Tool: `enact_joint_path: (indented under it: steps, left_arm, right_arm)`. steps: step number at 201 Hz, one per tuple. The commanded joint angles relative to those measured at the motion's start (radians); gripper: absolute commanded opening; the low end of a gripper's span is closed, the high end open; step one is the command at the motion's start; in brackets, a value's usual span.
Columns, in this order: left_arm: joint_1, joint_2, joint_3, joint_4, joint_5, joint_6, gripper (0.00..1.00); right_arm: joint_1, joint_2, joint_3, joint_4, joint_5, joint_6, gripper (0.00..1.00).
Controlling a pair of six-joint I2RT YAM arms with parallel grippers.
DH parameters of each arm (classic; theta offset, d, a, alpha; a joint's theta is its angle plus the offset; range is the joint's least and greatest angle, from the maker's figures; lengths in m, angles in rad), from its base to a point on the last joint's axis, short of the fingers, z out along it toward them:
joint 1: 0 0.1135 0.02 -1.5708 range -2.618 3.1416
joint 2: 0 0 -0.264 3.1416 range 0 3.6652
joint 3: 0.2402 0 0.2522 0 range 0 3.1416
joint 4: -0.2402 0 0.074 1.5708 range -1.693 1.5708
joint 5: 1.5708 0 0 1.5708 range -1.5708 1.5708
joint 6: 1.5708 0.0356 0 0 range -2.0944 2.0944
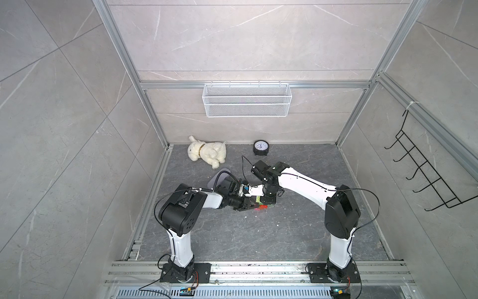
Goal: Assemble the letter y with lego
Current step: Assemble the lego brick with the lego brick.
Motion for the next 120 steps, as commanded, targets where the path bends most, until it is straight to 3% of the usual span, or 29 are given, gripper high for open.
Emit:
enact_joint_path:
  steps: [1, 120]
  left_arm:
    - [-0.005, 0.074, -0.046, -0.145, -0.181, 0.001, 0.46]
    - [-0.005, 0.082, -0.044, -0.142, -0.178, 0.001, 0.46]
  right_arm:
    - [0.008, 0.025, 0.031, -0.02, 0.019, -0.005, 0.3]
    - [0.01, 0.063, 0.013, -0.031, 0.016, 0.004, 0.3]
